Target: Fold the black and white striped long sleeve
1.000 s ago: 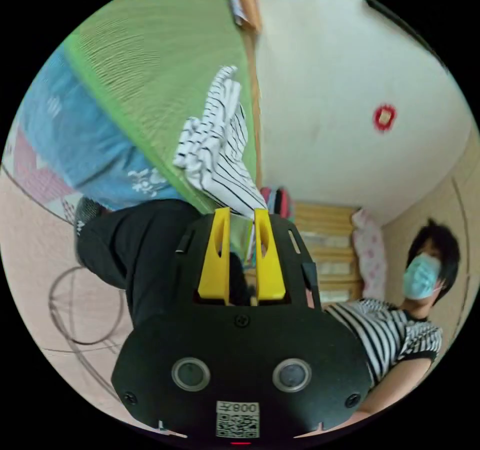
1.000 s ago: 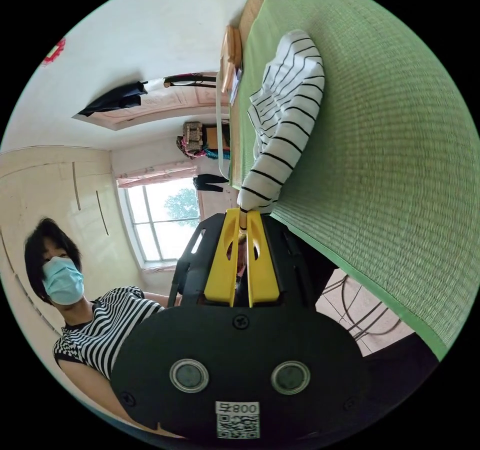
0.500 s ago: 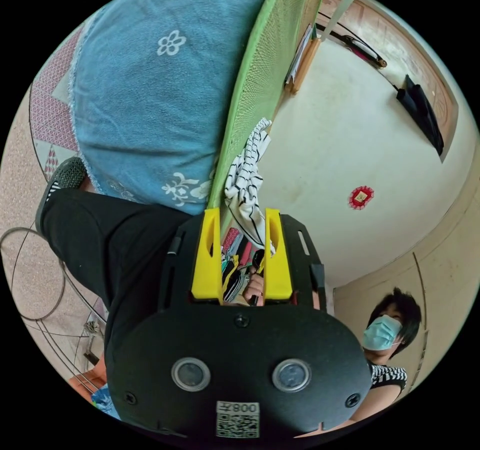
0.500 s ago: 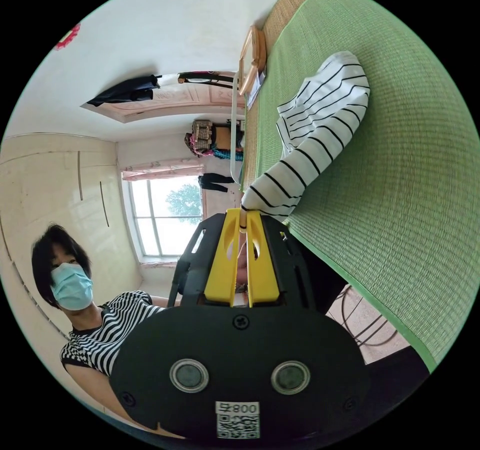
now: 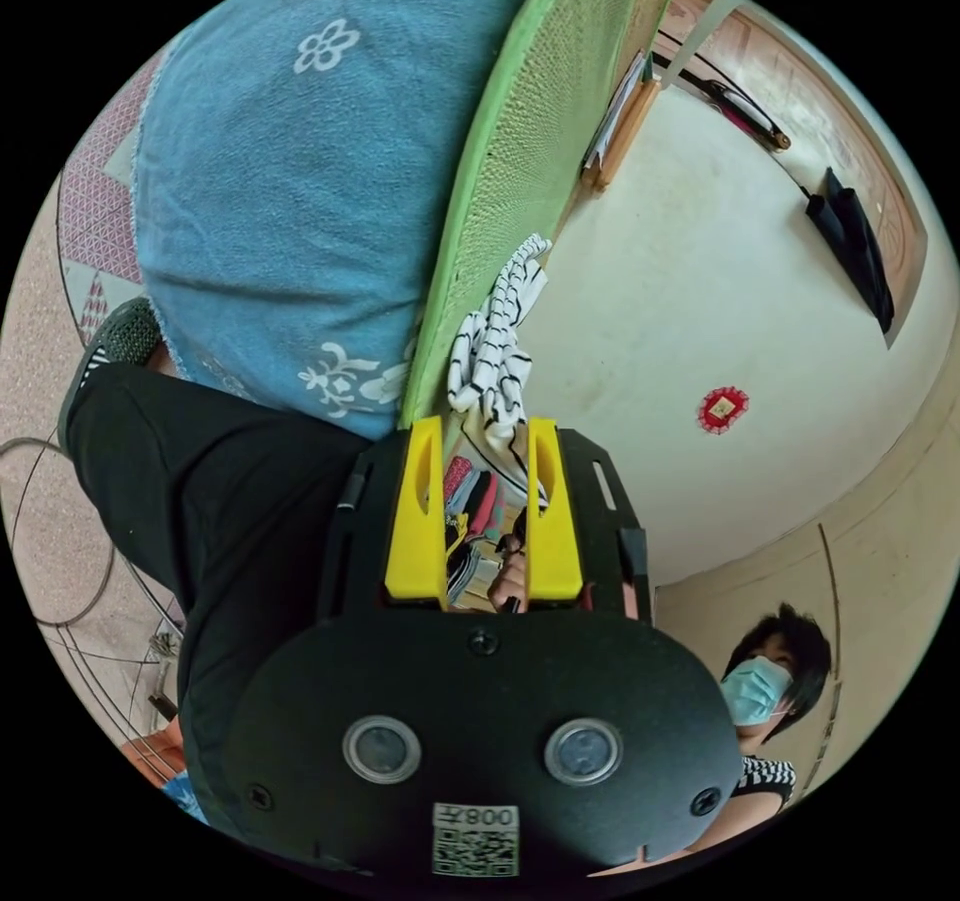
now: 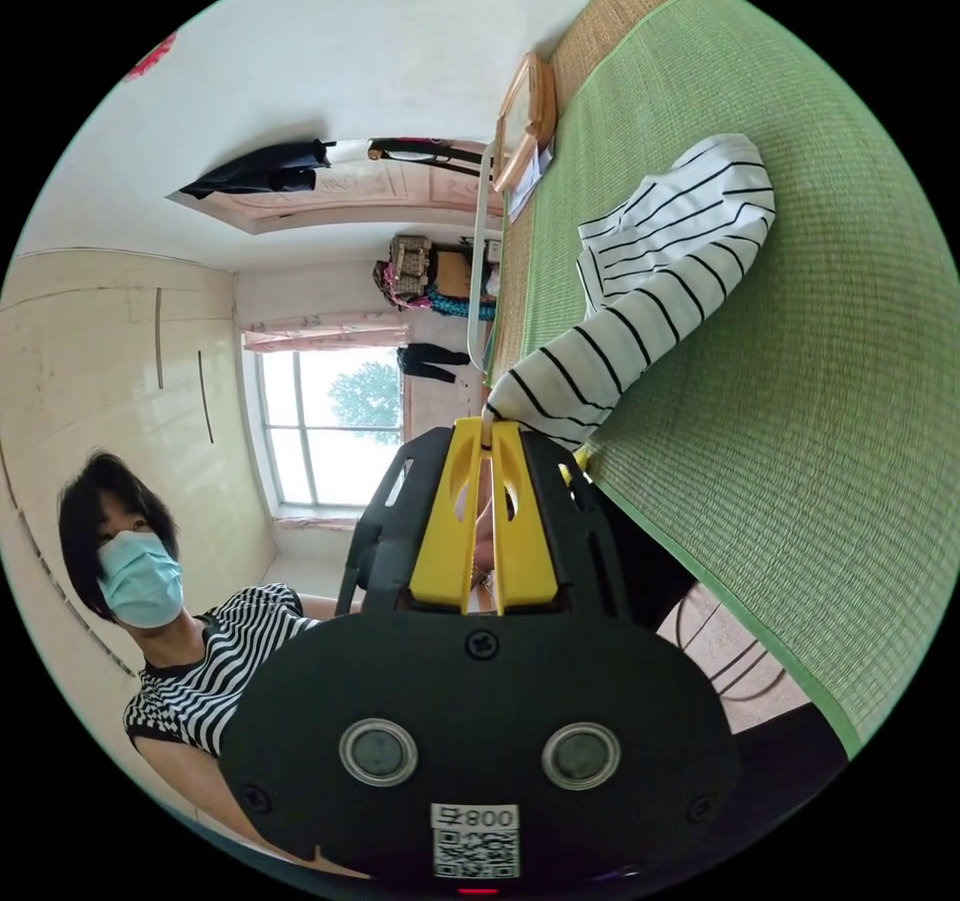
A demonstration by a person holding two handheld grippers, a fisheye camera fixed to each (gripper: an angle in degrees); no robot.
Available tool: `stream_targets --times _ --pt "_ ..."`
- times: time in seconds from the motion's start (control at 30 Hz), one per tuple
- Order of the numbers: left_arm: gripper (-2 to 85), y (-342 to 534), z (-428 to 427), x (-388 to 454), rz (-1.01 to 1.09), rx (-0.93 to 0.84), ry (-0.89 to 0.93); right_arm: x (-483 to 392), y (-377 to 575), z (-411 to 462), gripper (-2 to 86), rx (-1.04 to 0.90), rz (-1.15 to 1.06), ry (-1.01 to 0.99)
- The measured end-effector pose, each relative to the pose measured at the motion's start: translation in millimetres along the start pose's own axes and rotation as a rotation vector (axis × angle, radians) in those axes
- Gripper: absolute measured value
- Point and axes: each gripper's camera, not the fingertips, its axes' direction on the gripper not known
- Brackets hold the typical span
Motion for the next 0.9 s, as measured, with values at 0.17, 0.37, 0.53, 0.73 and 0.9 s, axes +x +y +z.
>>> stream_targets --times 0.17,0.37,0.53,0.73,0.9 --pt "8.3 2.9 -4.9 7.7 0.009 0.0 -0.007 21.5 12.8 -10.2 1.1 0.004 0.011 0.0" --pt "4.0 9.7 -4.2 29.5 0.035 -0.01 -0.026 52.2 34.3 -29.5 1.0 0.029 0.033 0.012" --pt "3.1 24.2 -7.8 56.2 0.066 -0.033 -0.055 84.1 60.4 -49.2 1.0 0.05 0.056 0.023" --pt "2.8 53.2 -15.1 102.1 0.109 -0.086 -0.064 126.1 112.7 -75.2 0.9 0.083 0.083 0.011" --pt "2.8 81.2 -16.1 149.8 0.159 -0.135 -0.05 152.1 159.8 -96.0 0.9 0.118 0.068 -0.007"
